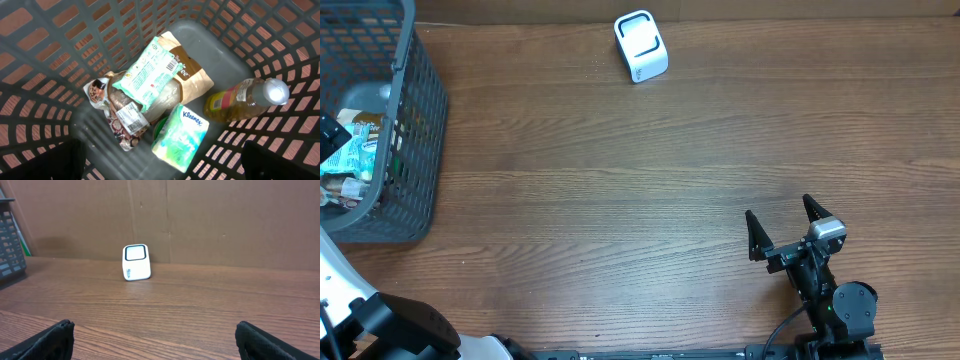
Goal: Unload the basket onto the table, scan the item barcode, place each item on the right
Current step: 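Lower the left gripper into the basket above the green-lidded jar, then descend the left gripper onto the green-lidded jar and close on it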
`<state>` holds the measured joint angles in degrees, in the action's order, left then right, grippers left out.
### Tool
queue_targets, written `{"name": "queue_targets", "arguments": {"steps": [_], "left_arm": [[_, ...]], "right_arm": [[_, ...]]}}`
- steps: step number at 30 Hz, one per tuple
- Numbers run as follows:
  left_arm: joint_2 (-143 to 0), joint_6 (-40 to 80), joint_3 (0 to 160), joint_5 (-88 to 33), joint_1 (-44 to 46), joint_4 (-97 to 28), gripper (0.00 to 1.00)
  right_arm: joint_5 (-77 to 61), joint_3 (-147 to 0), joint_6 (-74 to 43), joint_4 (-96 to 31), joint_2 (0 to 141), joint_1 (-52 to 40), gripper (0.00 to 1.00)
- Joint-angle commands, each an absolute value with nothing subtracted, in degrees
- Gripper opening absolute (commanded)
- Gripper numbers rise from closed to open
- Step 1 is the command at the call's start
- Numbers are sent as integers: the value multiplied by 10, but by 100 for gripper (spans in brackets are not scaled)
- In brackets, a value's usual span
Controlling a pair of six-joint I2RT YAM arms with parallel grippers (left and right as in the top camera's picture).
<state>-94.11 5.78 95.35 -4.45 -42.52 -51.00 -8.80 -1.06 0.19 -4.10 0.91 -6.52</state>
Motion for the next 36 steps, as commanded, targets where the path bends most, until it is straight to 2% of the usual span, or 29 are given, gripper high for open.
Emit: {"name": "queue_targets", "arguments": {"steps": [1, 36], "left_arm": [[-948, 54, 965, -45, -427, -509, 100], [-951, 53, 957, -42, -427, -515, 100]], "right_arm": [[-91, -4, 1, -38, 7, -67, 100], [-91, -4, 1, -38, 7, -67, 100]]}}
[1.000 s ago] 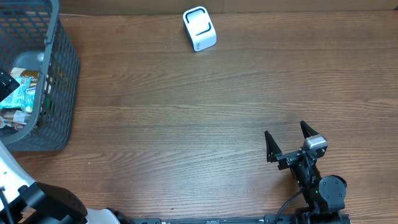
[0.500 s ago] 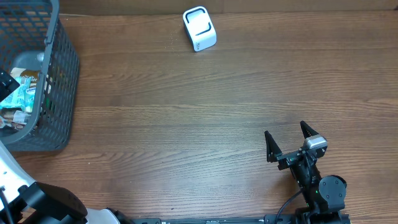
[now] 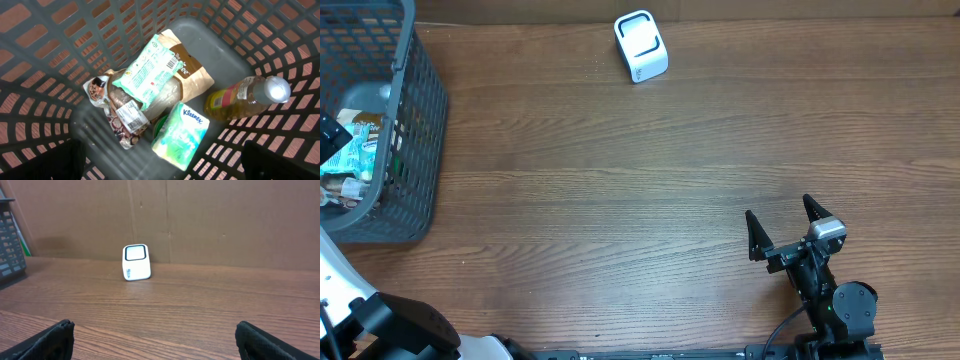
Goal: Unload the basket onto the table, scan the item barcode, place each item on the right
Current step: 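Descend the left gripper onto the green-lidded jar and close on it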
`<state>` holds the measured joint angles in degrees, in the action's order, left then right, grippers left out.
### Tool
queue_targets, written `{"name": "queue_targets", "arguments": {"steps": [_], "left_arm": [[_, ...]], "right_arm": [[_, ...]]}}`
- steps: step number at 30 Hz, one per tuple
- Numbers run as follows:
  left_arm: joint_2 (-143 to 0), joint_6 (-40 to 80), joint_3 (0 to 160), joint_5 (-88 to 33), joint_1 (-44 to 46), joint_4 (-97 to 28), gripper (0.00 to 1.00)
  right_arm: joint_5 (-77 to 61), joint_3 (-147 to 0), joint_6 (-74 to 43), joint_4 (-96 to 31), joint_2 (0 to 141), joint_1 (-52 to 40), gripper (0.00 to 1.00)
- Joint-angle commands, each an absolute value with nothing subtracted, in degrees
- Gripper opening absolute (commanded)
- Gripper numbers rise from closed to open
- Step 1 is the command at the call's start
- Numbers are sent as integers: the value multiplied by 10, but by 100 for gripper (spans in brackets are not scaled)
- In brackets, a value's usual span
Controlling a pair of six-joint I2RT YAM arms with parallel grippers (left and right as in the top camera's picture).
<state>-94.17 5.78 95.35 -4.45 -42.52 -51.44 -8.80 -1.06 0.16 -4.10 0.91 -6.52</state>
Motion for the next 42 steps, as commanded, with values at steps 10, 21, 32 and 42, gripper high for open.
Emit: {"name": "queue_targets", "arguments": {"steps": [10, 21, 32, 42], "left_arm": [[-975, 53, 957, -40, -427, -516, 100], [-984, 53, 957, -23, -427, -518, 100], [-990, 53, 957, -23, -427, -518, 100], [-991, 53, 957, -23, -427, -521, 100]], "right_arm": [[-91, -4, 1, -38, 7, -67, 100], [-91, -4, 1, -38, 7, -67, 100], [-91, -4, 1, -38, 7, -67, 100], [-91, -4, 1, -38, 7, -67, 100]]}}
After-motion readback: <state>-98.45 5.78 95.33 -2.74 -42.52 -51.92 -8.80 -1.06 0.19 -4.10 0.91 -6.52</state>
